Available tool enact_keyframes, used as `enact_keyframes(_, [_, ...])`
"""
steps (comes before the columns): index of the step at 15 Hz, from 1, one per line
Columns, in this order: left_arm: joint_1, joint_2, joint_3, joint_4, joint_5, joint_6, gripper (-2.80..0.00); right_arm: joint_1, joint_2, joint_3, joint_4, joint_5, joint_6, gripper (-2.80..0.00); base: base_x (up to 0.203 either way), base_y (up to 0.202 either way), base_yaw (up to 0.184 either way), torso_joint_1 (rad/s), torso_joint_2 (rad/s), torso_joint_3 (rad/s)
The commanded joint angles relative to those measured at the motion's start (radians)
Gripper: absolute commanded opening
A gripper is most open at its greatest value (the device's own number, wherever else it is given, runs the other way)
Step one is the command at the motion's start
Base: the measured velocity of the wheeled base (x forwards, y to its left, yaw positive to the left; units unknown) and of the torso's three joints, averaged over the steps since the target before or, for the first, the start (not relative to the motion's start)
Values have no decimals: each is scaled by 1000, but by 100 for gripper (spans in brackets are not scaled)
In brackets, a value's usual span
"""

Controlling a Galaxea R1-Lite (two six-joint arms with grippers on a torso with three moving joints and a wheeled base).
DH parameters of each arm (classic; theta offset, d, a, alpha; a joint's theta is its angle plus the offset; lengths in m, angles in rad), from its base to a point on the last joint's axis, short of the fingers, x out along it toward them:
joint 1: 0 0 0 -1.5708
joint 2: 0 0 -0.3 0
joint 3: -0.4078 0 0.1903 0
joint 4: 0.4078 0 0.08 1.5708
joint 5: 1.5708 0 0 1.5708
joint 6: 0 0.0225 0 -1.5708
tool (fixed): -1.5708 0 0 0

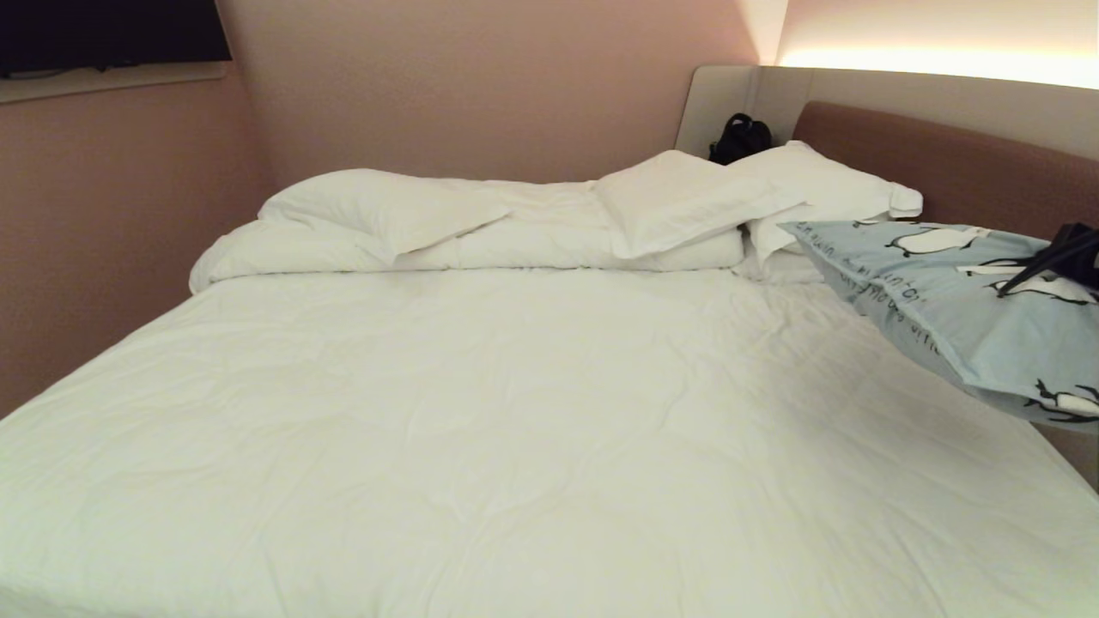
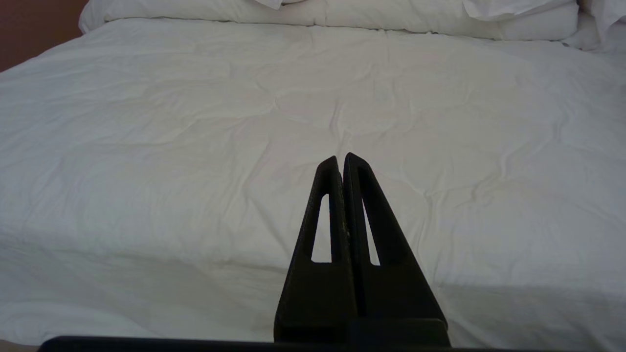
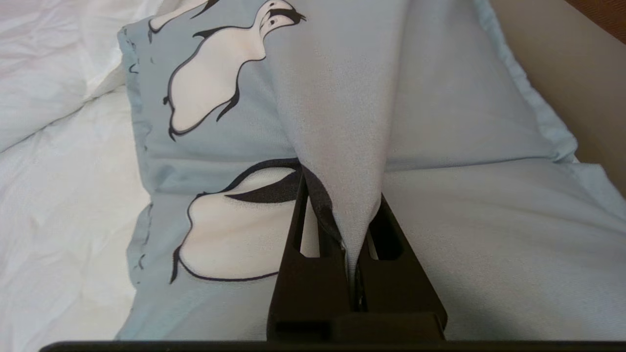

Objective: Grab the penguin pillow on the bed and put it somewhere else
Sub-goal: Pick up the pillow

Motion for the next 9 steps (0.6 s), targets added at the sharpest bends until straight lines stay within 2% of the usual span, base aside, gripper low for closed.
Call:
enact_keyframes(1, [0,0,0,-2,0,-1,-280,7,-88,30,30,1,1,-280,0,0,0,0,0,0])
enact_keyframes(9, [1,0,0,-2,0,-1,-280,18,-265,235,21,2,-2,-280,0,0,0,0,0,0])
